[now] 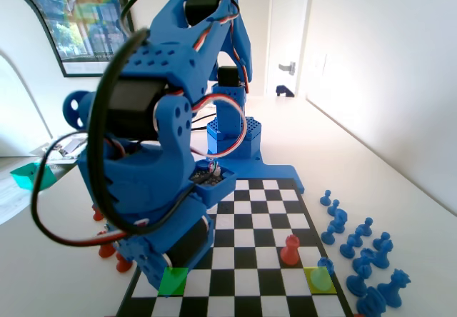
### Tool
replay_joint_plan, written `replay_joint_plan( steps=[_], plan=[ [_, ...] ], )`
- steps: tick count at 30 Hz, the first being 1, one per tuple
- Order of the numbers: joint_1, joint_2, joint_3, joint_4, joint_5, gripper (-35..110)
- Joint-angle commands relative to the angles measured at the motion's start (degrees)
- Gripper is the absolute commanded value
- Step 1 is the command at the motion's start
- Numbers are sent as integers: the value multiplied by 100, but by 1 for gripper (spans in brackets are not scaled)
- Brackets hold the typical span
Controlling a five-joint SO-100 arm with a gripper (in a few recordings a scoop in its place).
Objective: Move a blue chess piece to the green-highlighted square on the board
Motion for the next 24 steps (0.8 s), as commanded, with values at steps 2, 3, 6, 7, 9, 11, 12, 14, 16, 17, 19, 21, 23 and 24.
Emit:
replay_joint_plan(
  steps=[2,3,6,7,9,11,12,14,16,17,19,21,23,24],
  plan=[
    [132,185,-325,35,-53,11],
    [132,185,-325,26,-53,11],
    [132,167,-334,26,-70,10],
    [132,158,-334,26,-88,10],
    [132,141,-334,26,-123,9],
    [141,114,-334,26,-158,9],
    [141,105,-334,35,-176,9],
    [149,97,-334,44,-193,8],
    [158,97,-334,53,-220,7],
    [158,97,-334,62,-229,6],
    [158,97,-343,62,-255,2],
    [158,97,-360,79,-272,1],
    [167,97,-396,105,-272,1],
    [176,97,-413,123,-272,1]
  ],
)
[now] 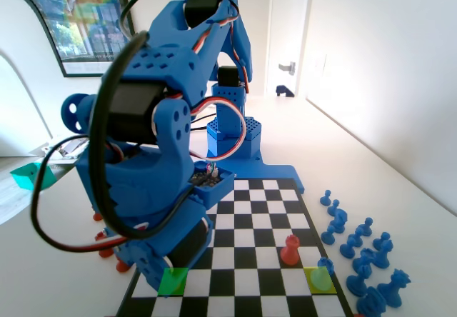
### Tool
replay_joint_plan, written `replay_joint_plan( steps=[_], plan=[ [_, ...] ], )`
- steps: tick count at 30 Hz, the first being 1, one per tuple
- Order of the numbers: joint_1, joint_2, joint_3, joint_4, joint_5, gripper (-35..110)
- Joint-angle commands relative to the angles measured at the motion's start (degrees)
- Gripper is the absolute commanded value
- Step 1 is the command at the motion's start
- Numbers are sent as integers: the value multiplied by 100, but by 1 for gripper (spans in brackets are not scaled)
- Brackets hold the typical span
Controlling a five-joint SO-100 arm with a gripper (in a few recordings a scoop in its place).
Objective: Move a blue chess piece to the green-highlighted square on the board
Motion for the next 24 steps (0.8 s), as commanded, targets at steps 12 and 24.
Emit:
replay_joint_plan(
  steps=[12,24],
  plan=[
    [176,387,-1292,844,396,1],
    [976,-369,-3349,1635,861,1]
  ],
)
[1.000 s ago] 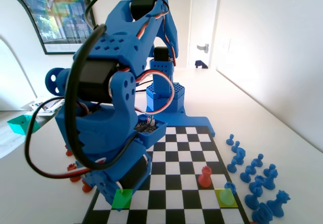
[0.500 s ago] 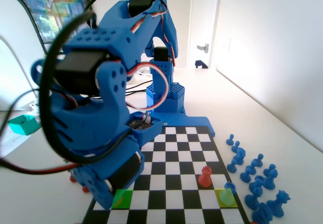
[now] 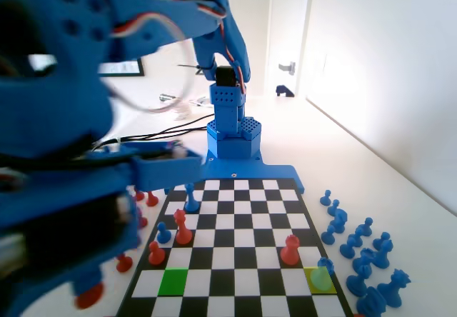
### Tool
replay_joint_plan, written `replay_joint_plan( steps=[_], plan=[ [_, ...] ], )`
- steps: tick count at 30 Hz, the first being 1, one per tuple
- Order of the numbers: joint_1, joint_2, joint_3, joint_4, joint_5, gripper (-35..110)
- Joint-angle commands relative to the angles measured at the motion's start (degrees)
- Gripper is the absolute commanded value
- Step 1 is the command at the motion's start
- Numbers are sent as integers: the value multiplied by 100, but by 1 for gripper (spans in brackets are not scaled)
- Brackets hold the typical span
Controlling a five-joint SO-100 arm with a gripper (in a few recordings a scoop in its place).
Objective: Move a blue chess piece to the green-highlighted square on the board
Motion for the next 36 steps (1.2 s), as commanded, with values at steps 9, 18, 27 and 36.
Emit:
replay_joint_plan(
  steps=[9,18,27,36],
  plan=[
    [958,-853,-1204,765,-554,1],
    [1213,-1099,-606,642,-993,1],
    [1477,-1318,-686,352,-1116,1],
    [1389,-1468,-562,-70,-1134,1]
  ],
)
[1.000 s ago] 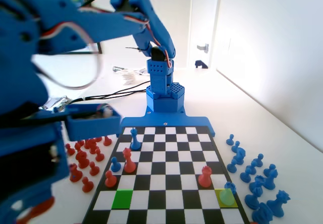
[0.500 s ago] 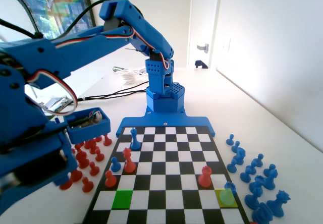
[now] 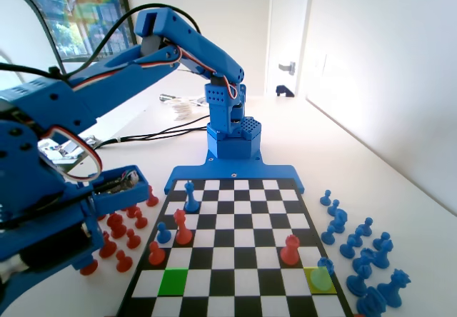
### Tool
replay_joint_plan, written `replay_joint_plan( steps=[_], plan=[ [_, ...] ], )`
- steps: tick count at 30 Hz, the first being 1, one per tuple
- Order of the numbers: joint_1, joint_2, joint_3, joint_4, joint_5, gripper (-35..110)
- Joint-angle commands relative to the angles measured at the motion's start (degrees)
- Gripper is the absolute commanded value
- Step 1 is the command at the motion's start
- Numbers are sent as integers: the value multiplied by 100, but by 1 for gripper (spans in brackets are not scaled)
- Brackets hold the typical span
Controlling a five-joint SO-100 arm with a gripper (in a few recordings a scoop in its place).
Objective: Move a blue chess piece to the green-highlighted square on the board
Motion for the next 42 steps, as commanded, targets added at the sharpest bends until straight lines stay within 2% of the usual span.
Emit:
replay_joint_plan(
  steps=[1,6,15,34,42],
  plan=[
    [-18,229,-26,-53,-44,1],
    [-26,229,0,18,-105,8],
    [-18,229,-202,308,-299,12],
    [-536,1529,-2048,2874,-343,12],
    [-1424,2496,-896,2900,-246,11]
  ],
)
